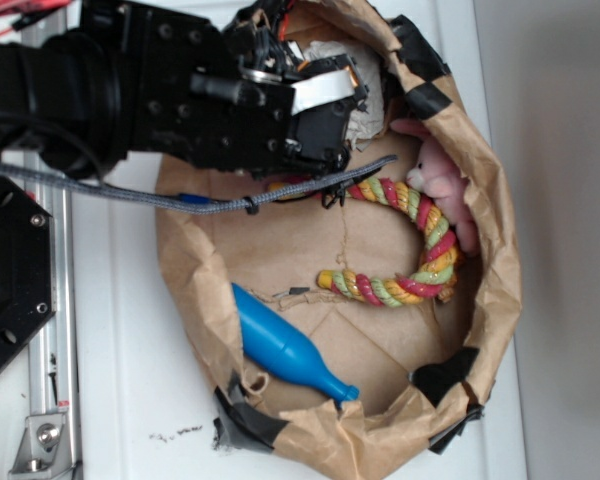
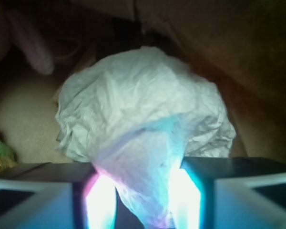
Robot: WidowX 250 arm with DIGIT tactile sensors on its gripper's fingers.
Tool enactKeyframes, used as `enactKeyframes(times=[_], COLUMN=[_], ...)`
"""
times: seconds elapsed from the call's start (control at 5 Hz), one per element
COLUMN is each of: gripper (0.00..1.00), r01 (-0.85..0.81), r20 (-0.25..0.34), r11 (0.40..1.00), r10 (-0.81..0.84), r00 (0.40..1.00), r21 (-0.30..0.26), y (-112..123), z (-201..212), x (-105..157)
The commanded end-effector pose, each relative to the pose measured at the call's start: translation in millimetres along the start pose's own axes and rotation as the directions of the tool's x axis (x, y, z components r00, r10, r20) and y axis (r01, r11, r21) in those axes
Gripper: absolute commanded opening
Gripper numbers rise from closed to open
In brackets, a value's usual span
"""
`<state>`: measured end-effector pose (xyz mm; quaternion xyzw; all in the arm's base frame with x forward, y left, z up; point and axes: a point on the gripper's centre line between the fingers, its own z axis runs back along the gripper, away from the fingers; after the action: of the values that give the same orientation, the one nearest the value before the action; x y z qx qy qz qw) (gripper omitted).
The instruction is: Grab the white paper.
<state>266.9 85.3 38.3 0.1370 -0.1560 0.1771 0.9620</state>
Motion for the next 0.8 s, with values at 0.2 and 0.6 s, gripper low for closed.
enactKeyframes(times=[0.2,0.6], gripper=[0.0,0.0], r01=[0.055,0.07], r20=[0.018,-0.012], r11=[0.998,0.979], r10=[-0.055,-0.073], r00=[0.998,0.997], r21=[0.0,-0.194], y=[2.0,-20.4], z=[6.4,75.7], x=[10.5,16.9])
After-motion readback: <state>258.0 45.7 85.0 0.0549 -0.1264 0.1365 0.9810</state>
